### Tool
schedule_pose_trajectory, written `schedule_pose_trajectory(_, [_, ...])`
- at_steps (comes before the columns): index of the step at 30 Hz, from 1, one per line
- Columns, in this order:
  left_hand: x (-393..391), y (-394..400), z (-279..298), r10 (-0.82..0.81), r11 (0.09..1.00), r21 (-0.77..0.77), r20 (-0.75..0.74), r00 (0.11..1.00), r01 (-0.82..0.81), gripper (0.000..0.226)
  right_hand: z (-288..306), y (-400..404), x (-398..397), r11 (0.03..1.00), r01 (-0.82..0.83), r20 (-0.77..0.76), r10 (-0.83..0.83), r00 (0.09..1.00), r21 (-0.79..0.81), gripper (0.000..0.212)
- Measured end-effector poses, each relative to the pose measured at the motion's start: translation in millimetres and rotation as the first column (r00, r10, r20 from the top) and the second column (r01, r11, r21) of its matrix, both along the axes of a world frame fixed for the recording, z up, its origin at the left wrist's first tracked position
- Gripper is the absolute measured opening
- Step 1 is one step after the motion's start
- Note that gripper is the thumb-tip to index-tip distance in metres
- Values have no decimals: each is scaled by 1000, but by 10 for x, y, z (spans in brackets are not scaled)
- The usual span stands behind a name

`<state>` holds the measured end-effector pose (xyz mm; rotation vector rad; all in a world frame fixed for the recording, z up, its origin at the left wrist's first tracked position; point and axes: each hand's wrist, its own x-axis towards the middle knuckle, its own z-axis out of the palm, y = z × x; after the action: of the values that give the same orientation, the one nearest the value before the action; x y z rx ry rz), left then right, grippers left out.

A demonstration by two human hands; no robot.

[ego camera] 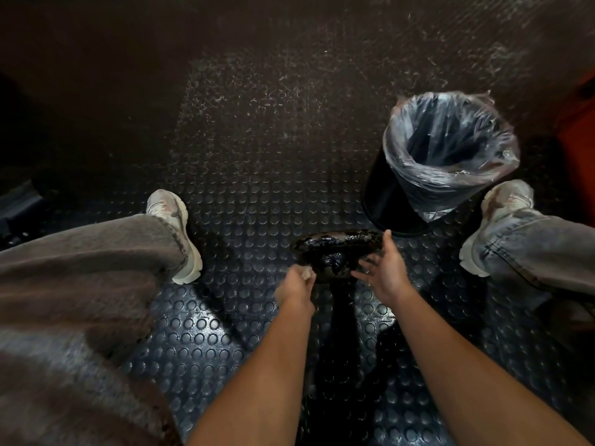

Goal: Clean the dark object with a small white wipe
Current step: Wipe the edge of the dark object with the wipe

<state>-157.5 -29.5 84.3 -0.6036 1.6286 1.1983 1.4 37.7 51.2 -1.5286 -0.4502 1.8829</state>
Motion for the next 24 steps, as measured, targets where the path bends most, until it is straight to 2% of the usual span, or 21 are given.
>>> schedule_pose_trajectory(2, [-36, 30, 24, 92, 993, 66, 27, 995, -93, 10, 5, 3, -7, 1000, -3, 3, 3, 1000, 4, 94])
schedule_pose_trajectory(4, [11, 65, 46, 101, 989, 111, -69, 992, -93, 12, 20, -9, -17, 1000, -10, 14, 10, 1000, 2, 101])
schedule_pose_trajectory(6, [124, 72, 24, -6, 998, 51, -276, 961, 21, 11, 33, -18, -26, 1000, 5, 15, -5, 1000, 0, 104])
schedule_pose_trajectory(8, [208, 57, 33, -130, 989, -4, -481, 867, 145, 12, 47, -19, -40, 1000, 17, 14, -17, 1000, -6, 106])
schedule_pose_trajectory(10, [219, 46, 11, -215, 970, -36, -590, 778, 242, 11, 57, -20, -46, 1000, 21, 7, -21, 1000, -13, 104])
schedule_pose_trajectory(12, [186, 23, -30, -282, 954, -84, -575, 768, 288, 9, 46, -23, -30, 1000, 23, 4, -23, 1000, -19, 100])
schedule_pose_trajectory(14, [135, 22, -58, -260, 965, -109, -459, 849, 237, 9, 45, -28, -25, 1000, 11, 2, -11, 1000, -11, 97])
schedule_pose_trajectory(17, [64, 36, -62, -60, 998, 6, -158, 986, 62, 13, 63, -26, -14, 1000, -10, 13, 10, 1000, -8, 98])
schedule_pose_trajectory(19, [16, 22, 14, 96, 991, 93, 11, 995, -97, 12, 70, -20, -4, 1000, -9, 14, 9, 1000, -3, 96])
schedule_pose_trajectory(21, [1, 30, 60, 170, 973, 158, -4, 985, -167, 11, 56, -17, -2, 1000, 5, 11, -5, 1000, -3, 94])
schedule_pose_trajectory(22, [29, 38, 62, 158, 974, 177, -91, 983, -140, 10, 53, -15, -4, 1000, 12, 11, -12, 1000, -4, 92])
schedule_pose_trajectory(24, [127, 58, 50, 23, 995, 96, -381, 924, 15, 10, 41, -15, -12, 1000, 18, 8, -18, 1000, 0, 87])
